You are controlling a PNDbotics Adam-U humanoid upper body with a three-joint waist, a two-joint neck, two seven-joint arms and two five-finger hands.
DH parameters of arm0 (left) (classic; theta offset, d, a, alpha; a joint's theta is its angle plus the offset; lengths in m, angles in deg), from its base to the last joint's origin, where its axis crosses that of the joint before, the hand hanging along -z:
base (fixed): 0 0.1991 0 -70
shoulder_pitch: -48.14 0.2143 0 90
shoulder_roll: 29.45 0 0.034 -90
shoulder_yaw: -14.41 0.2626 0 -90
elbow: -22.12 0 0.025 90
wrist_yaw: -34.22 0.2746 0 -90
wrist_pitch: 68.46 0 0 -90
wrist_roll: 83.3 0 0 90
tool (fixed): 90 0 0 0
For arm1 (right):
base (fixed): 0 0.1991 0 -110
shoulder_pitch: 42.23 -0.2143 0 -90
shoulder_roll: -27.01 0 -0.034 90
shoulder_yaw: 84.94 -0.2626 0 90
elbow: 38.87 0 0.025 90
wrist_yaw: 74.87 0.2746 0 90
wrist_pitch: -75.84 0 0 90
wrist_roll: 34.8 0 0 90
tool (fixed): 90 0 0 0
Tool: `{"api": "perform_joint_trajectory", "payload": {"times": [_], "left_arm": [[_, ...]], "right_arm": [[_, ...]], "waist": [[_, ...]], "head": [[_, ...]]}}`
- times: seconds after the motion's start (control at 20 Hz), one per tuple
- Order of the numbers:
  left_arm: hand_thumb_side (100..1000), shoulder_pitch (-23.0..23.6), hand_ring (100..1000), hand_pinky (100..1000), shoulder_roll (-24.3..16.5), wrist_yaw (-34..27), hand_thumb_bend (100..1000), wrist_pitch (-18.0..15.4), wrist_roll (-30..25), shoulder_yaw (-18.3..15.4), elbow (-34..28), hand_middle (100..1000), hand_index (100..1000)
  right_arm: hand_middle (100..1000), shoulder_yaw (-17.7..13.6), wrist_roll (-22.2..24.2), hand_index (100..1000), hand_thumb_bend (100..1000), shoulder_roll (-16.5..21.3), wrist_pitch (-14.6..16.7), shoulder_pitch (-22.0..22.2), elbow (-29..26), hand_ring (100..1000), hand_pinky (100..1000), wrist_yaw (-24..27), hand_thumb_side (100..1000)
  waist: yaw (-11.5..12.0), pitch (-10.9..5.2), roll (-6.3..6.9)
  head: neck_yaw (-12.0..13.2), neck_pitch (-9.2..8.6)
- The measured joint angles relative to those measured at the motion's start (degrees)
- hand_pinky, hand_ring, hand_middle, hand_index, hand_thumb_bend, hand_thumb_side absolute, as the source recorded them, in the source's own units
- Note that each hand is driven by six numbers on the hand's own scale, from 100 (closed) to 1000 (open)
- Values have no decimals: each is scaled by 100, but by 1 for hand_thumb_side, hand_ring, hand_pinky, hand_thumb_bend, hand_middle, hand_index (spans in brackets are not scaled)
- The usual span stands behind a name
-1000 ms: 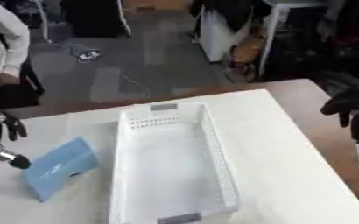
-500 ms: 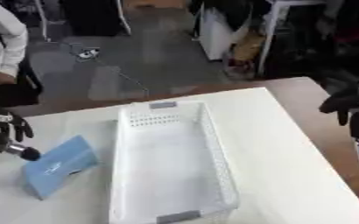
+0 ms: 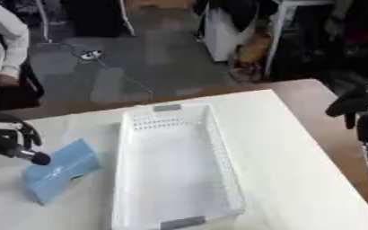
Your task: Pick up objects on the table and place them in the box.
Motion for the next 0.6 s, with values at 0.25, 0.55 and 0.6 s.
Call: {"api": "perform_joint_trajectory", "payload": {"times": [0.25,0.55,0.6], "left_arm": [[879,-15,582,297,125,83,1000,-22,-4,-32,232,705,863],[873,-22,590,310,223,265,1000,-57,-4,-65,458,710,868],[873,-27,590,309,243,307,1000,-67,-2,-74,495,710,867]], "right_arm": [[483,1,11,578,100,0,5,-5,0,433,188,20,985],[483,2,41,578,100,1,3,-51,0,433,189,37,987],[483,2,44,578,100,1,2,-52,0,433,189,38,987]], "waist": [[-26,0,0],[-34,0,0],[-35,0,0]], "head": [[1,1],[1,1],[2,1]]}}
